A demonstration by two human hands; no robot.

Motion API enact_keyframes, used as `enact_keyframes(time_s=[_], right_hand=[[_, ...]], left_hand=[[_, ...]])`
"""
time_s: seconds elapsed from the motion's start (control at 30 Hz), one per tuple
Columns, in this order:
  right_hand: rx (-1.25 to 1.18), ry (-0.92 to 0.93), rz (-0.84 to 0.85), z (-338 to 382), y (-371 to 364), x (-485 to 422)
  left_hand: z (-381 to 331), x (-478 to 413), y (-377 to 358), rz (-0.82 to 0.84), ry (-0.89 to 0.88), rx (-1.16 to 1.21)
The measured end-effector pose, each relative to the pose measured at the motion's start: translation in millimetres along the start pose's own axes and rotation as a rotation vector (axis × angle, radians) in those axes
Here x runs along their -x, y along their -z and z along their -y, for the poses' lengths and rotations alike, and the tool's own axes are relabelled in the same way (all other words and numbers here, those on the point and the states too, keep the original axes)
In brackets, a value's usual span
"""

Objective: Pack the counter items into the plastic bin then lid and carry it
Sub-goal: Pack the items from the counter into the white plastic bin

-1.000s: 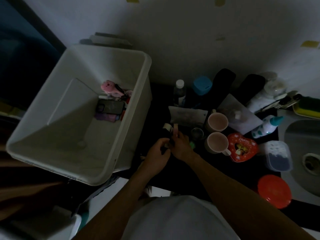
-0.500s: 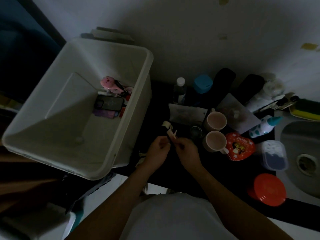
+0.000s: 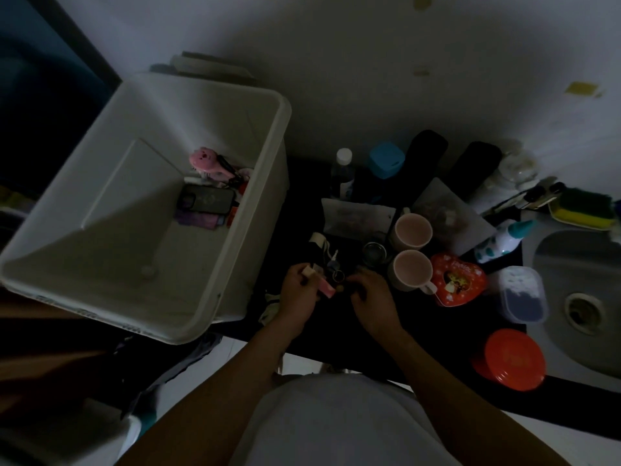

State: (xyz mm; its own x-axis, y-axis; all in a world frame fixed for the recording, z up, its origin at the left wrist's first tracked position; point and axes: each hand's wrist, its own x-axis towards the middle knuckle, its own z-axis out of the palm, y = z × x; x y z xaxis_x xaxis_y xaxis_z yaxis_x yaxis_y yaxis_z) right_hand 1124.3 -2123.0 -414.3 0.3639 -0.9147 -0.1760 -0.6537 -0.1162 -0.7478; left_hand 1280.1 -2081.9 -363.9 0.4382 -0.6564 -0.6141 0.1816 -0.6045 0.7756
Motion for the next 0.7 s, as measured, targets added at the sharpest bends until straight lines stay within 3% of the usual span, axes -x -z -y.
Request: enact_keyframes(time_s=[0.17, 0.4, 0.7], right_hand=[[0.223, 0.002, 0.197, -15.8, -10.3, -11.3], [0.207, -0.033, 0.132, -19.6, -18.5, -9.2], [-0.186, -0.185, 0.176, -7.3, -28.6, -5.8]], left_hand=[[4.9, 10.4, 13.1, 0.015, 0.038, 0.013], [12.4, 22.9, 24.9, 0.012, 0.089, -0.031], [15.0, 30.0, 17.2, 0.037, 0.077, -0.043]])
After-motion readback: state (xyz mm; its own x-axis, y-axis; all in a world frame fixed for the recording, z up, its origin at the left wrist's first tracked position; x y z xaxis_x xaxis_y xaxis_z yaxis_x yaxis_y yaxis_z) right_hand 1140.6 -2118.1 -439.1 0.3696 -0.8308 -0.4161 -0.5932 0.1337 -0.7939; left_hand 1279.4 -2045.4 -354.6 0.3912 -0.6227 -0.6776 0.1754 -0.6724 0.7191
